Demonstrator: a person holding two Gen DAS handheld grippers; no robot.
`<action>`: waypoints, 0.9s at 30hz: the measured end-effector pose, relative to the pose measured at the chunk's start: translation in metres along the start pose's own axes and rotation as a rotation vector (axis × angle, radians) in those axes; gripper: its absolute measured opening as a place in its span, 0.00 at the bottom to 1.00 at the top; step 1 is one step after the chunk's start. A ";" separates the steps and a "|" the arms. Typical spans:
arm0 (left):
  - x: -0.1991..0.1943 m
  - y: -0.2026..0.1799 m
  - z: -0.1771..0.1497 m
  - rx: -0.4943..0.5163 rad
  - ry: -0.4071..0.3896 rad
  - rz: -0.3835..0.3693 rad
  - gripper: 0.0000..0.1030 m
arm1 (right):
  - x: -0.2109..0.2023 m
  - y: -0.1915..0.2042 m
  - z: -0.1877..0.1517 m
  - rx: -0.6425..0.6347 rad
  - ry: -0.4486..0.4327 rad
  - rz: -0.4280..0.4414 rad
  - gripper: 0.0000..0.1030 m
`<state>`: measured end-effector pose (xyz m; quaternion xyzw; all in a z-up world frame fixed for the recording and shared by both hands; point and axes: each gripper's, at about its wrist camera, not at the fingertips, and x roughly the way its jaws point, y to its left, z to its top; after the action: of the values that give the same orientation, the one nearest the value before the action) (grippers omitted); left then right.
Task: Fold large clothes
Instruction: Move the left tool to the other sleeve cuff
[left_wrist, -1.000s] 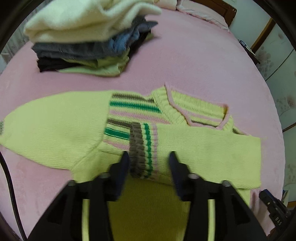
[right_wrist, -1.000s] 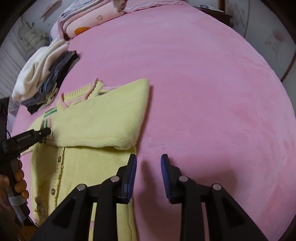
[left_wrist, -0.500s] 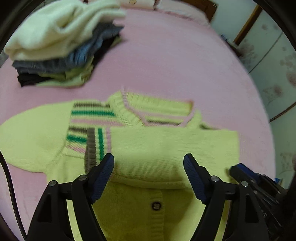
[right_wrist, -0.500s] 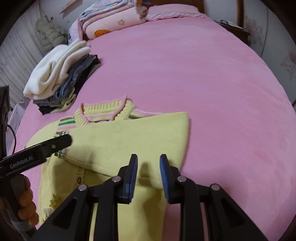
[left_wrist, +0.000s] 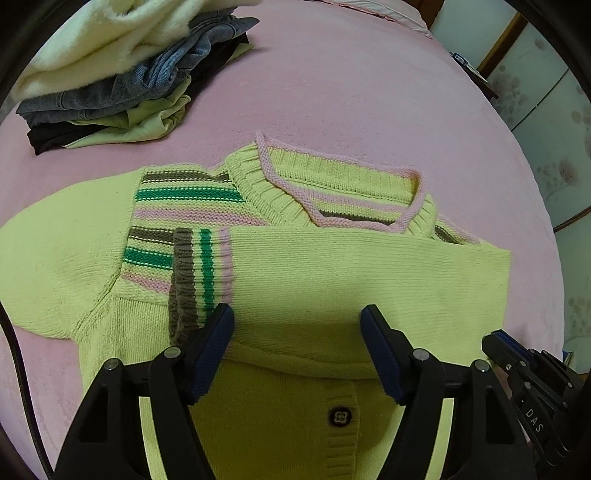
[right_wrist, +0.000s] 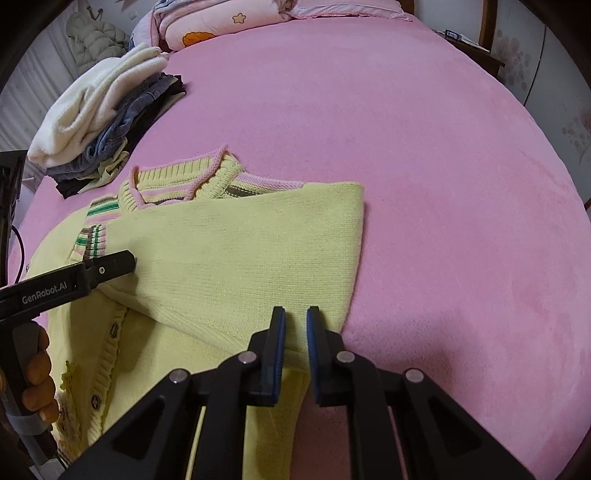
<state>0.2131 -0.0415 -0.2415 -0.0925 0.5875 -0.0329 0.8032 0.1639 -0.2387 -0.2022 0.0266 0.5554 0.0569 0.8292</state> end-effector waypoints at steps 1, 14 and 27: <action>0.000 0.004 0.004 -0.005 0.002 -0.003 0.68 | -0.002 0.001 0.001 0.002 0.000 0.003 0.10; -0.079 0.018 0.001 -0.060 -0.025 0.000 0.72 | -0.061 0.025 0.007 0.005 -0.028 0.067 0.12; -0.172 0.030 0.005 -0.035 -0.073 -0.113 0.74 | -0.132 0.070 0.027 0.026 -0.119 0.134 0.13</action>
<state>0.1632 0.0163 -0.0848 -0.1406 0.5521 -0.0645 0.8193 0.1348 -0.1854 -0.0633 0.0776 0.5028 0.1033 0.8547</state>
